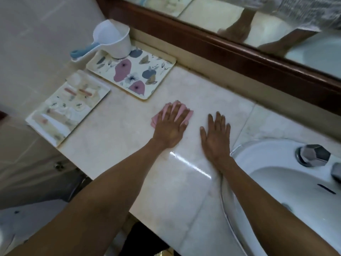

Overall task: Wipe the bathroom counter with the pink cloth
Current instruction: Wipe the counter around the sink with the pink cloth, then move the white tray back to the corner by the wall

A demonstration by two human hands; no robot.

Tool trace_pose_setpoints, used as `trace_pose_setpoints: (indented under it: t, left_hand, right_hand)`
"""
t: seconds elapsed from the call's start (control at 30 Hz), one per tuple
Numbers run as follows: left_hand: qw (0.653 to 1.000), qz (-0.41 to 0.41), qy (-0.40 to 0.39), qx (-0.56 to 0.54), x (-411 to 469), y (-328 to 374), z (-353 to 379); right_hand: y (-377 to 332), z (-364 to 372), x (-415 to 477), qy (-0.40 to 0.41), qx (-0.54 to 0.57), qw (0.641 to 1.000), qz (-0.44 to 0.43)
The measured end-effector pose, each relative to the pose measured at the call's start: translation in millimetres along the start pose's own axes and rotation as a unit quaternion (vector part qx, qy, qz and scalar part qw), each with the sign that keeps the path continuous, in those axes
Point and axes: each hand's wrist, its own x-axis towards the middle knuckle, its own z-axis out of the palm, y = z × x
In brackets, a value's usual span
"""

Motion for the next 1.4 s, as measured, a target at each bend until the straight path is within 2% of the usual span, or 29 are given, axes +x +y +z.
trace_pose_setpoints:
  t: [0.1, 0.23, 0.3, 0.37, 0.43, 0.57, 0.67, 0.87, 0.93, 1.03, 1.13, 1.27, 1.33, 1.4]
  left_hand:
    - [1.000, 0.025, -0.013, -0.008, 22.0, -5.0, -1.0]
    - [0.989, -0.061, -0.120, -0.056, 38.7, -7.4, -5.0]
    - [0.980, -0.064, -0.152, -0.112, 45.3, -9.3, -26.0]
    - [0.968, -0.071, -0.134, -0.201, 41.4, -18.7, -64.4]
    - [0.957, -0.111, -0.076, -0.257, 23.5, -41.3, -101.1]
    - [0.941, -0.243, 0.018, -0.237, -35.5, -128.4, -154.1]
    - [0.910, -0.338, 0.058, -0.235, -80.3, -202.6, -176.2]
    - [0.830, -0.499, 0.128, -0.214, -160.4, -323.2, -179.3]
    - [0.798, -0.546, 0.123, -0.224, -175.4, -352.0, -168.9]
    - [0.729, -0.610, 0.089, -0.297, -188.3, -388.5, -149.8]
    - [0.674, -0.625, 0.066, -0.388, -190.5, -413.3, -134.1]
    - [0.649, -0.621, 0.098, -0.429, -189.8, -430.7, -120.5]
    - [0.623, -0.624, 0.118, -0.456, -186.1, -430.4, -121.6]
    - [0.624, -0.626, 0.120, -0.452, -183.9, -427.8, -122.9]
  right_hand:
    - [0.2, 3.2, 2.0, 0.021, -0.014, 1.000, 0.004]
    - [-6.0, 3.4, 4.0, 0.031, 0.009, 0.999, 0.026]
    - [-21.6, -4.4, 8.4, 0.039, 0.047, 0.998, 0.034]
    - [-48.6, -14.3, 13.1, 0.058, 0.100, 0.993, 0.014]
    - [-86.3, -26.8, 20.2, 0.059, 0.158, 0.986, -0.007]
    - [-184.2, -37.4, 43.7, 0.008, 0.208, 0.977, -0.047]
    - [-250.5, -26.0, 62.3, -0.008, 0.171, 0.980, -0.099]
    - [-349.0, 25.6, 101.3, -0.119, 0.140, 0.972, -0.145]
    - [-369.3, 39.2, 113.7, -0.139, 0.115, 0.972, -0.154]
    - [-396.2, 53.5, 128.9, -0.151, 0.078, 0.972, -0.161]
    - [-409.0, 65.8, 148.1, -0.186, 0.074, 0.967, -0.159]
    - [-411.9, 90.0, 177.6, -0.218, 0.125, 0.959, -0.129]
    - [-413.7, 86.8, 177.4, -0.228, 0.119, 0.961, -0.103]
    - [-412.2, 82.3, 171.5, -0.218, 0.132, 0.962, -0.100]
